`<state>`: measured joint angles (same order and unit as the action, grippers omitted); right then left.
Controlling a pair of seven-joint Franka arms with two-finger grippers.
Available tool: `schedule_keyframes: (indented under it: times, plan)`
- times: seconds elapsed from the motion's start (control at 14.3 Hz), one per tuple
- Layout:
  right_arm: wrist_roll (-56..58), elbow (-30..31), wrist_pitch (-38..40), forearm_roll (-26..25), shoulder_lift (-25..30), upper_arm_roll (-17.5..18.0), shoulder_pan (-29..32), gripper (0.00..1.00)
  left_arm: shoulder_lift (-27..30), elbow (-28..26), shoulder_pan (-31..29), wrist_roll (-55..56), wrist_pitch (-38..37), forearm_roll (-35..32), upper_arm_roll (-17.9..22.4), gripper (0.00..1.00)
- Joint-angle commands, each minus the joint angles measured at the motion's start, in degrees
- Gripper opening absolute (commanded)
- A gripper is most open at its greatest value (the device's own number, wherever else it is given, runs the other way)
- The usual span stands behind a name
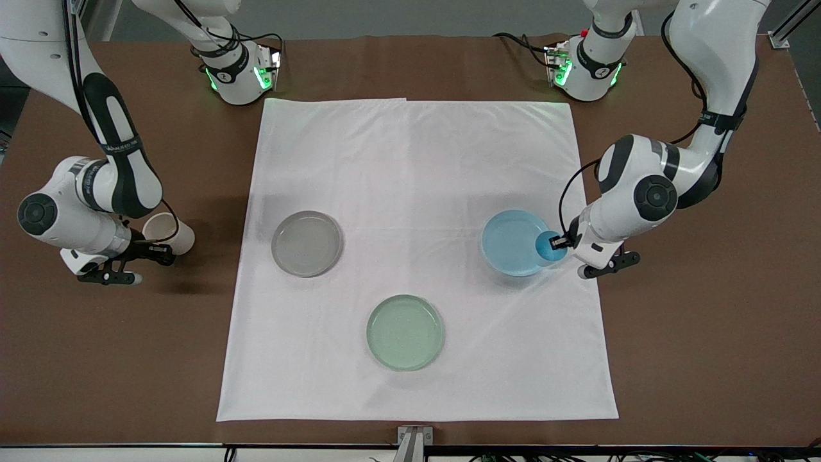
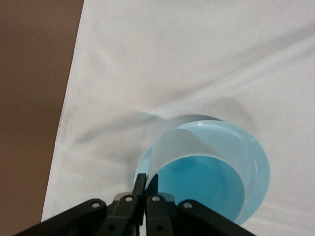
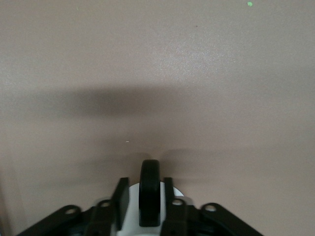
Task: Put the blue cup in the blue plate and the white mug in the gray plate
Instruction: 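Lower the blue cup onto the blue plate with the left gripper, then carry the white mug over the gray plate while the left gripper releases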
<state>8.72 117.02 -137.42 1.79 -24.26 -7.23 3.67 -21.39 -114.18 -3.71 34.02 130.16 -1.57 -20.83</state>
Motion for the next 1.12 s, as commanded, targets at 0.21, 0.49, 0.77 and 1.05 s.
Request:
schedule_keyframes:
  times: [0.21,0.49,0.77,1.05]
  plan:
    - [2.7,0.75,-0.56,0.85,0.7,0.38,0.46,0.13,0.03,0.81,-0.16,1.31,-0.96,-0.45,-0.36,0.0]
    - [2.62,-0.3,2.31,0.85,1.75,0.47,0.02,0.04,0.73,0.98,-0.15,4.99,-4.55,-0.45,-1.41,0.02]
    - [1.83,-6.1,16.38,0.93,6.76,1.52,-4.71,0.03,0.47,1.07,-0.16,5.09,-5.18,-0.62,-1.32,0.73]
    - [-11.13,-6.19,16.66,1.72,7.3,1.52,-15.77,0.04,1.61,5.71,-0.68,4.91,-9.55,-1.07,-1.41,1.0]
